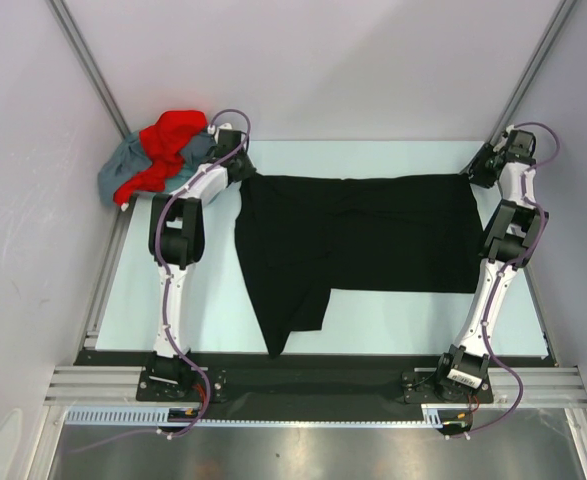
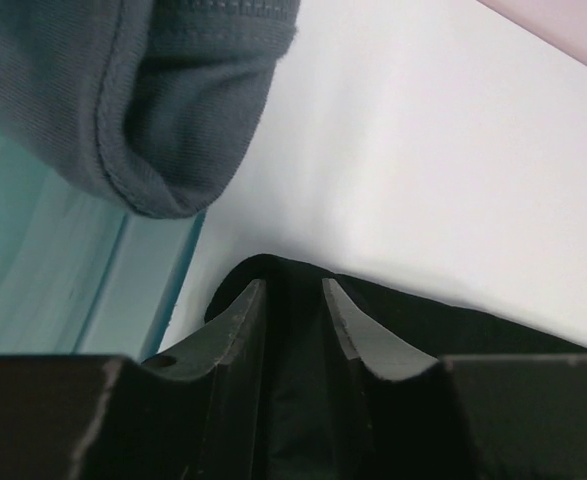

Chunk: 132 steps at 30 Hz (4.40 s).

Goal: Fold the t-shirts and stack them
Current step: Fold the tshirt

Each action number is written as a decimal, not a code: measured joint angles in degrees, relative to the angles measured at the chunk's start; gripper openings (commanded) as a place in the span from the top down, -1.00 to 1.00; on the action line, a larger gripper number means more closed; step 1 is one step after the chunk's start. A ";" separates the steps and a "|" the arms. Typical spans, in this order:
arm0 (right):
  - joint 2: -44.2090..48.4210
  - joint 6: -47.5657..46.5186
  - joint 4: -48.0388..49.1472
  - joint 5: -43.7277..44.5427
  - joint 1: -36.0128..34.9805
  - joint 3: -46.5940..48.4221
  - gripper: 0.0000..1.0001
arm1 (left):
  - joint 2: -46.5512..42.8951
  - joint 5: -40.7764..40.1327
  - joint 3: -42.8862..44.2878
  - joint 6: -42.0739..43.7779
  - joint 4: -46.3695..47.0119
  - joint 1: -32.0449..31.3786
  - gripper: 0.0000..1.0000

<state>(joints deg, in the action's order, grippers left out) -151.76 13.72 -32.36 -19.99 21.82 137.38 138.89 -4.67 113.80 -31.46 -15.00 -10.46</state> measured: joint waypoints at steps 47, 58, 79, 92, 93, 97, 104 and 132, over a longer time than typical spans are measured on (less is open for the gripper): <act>5.20 2.73 -10.49 24.74 -3.89 1.86 -1.00 | -24.15 5.57 -22.21 -0.07 6.54 -3.93 0.08; 30.62 6.34 -18.47 30.62 -10.51 -15.96 -0.99 | -48.33 16.15 -48.68 -1.16 3.69 -8.28 0.30; 65.88 8.09 -17.53 3.69 -37.77 -69.29 -0.95 | -76.04 19.02 -90.42 -32.17 -4.52 -27.74 0.16; 82.03 8.66 -15.19 -0.55 -37.90 -79.97 -0.96 | -74.86 15.34 -90.88 -53.75 -8.09 -36.72 -0.03; 82.09 8.68 -15.17 -0.61 -37.90 -80.17 -0.95 | -73.59 15.30 -89.74 -54.69 -9.55 -37.03 -0.01; 82.40 8.79 -14.95 -0.94 -37.90 -81.33 -0.95 | -70.99 13.77 -86.82 -57.77 -14.56 -38.64 0.02; 83.67 8.81 -15.15 -1.09 -37.90 -82.29 -0.95 | -68.87 11.43 -85.83 -63.63 -19.87 -39.30 0.11; 85.61 11.10 -15.37 1.11 -32.20 -87.47 -0.47 | -63.41 2.97 -71.58 -53.94 -25.83 -37.83 0.99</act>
<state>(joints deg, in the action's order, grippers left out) -66.15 24.82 -47.72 -18.87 -10.37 49.91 75.48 -1.69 42.22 -85.41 -40.84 -48.29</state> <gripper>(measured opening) 0.773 0.008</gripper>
